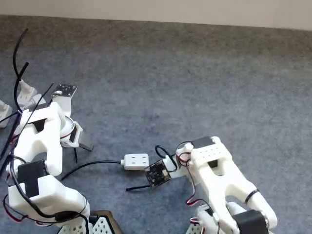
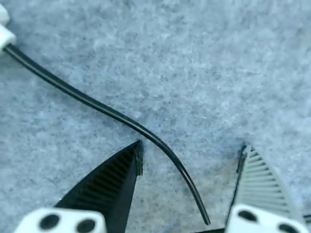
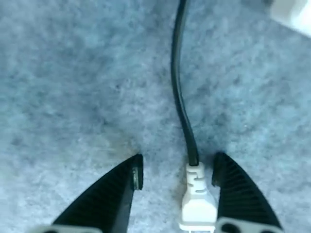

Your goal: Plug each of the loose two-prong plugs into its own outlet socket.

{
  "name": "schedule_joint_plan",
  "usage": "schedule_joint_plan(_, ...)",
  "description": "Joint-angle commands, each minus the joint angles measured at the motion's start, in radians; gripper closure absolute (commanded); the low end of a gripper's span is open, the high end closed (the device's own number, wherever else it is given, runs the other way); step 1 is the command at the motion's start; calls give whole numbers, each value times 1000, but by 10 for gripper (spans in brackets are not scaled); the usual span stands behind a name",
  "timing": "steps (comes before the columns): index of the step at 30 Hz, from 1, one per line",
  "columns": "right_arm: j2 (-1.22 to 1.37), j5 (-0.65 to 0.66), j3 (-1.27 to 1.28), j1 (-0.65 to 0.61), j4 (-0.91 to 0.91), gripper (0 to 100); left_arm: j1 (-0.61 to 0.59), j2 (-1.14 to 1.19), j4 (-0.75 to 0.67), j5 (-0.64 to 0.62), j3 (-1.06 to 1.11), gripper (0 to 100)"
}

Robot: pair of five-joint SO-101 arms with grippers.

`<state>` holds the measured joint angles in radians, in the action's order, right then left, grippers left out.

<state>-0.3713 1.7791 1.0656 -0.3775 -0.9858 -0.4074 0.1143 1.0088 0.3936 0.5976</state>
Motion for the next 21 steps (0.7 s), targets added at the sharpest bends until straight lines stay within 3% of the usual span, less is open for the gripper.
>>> schedule_joint_plan(1,51,12,-45,38,50,776,27,7,-32,-9,2,687)
schedule_joint_plan(3,64,12,-45,41,62,788,27,7,-32,-9,2,687)
schedule_joint_plan(8,79,15,-45,42,70,931,27,7,-32,-9,2,687)
schedule_joint_plan(18,76,11,-41,107,68,948,33,7,-38,-9,2,687)
schedule_joint_plan(21,73,-110,-45,108,67,996,38,7,-43,-9,2,687)
